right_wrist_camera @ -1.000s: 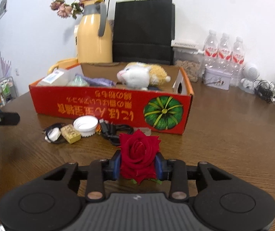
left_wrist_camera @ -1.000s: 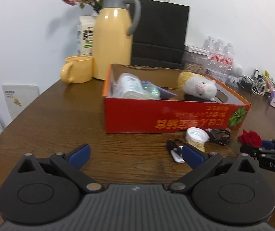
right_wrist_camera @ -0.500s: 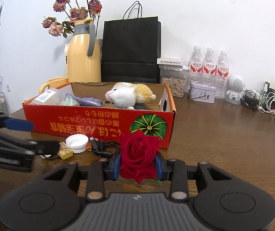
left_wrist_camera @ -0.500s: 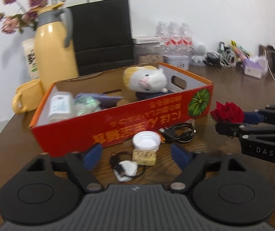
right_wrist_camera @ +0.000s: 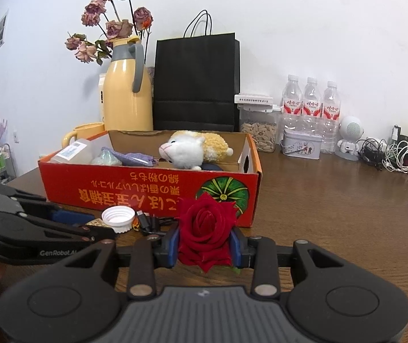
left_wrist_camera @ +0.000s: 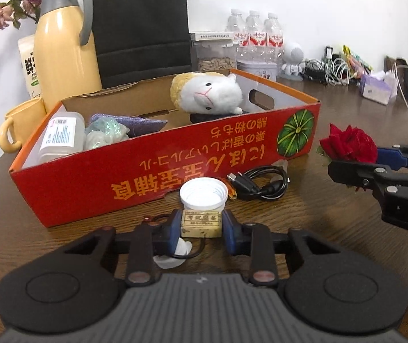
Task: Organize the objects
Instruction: 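Grasp the small tan box with the left gripper while the right gripper holds the flower, then lower the flower and tan box into the box and open both grippers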
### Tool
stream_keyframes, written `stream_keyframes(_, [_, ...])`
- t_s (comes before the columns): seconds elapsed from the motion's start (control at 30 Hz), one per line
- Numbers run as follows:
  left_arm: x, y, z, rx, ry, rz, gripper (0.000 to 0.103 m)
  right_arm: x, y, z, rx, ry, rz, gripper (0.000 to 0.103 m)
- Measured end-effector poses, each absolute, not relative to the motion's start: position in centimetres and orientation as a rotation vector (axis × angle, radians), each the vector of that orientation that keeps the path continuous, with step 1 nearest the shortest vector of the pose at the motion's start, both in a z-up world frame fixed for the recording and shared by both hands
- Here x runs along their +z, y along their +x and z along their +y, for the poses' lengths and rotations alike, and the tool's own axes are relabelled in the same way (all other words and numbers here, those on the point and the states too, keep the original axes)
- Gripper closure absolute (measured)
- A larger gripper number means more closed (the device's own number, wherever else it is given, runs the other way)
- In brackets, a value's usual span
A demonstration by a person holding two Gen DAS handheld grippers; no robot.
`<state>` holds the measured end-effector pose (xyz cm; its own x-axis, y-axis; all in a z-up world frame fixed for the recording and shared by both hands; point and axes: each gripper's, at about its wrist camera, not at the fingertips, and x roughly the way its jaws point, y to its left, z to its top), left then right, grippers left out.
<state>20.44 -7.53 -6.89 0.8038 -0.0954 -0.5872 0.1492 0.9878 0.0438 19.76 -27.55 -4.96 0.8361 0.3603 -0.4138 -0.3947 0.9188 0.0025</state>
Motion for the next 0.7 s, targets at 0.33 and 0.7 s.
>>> stream_keyframes(0.33, [-6.1, 18.8, -7.1, -0.135, 0.062, 0.556, 0.072, -4.9, 19.7, -27.5, 0.4, -0.084, 0.419, 0.07])
stream_keyframes(0.7, [-2.5, 16.6, -5.5, -0.116, -0.004, 0.415, 0.072, -4.5, 19.5, -27.0, 0.442, -0.11, 0.4, 0.07])
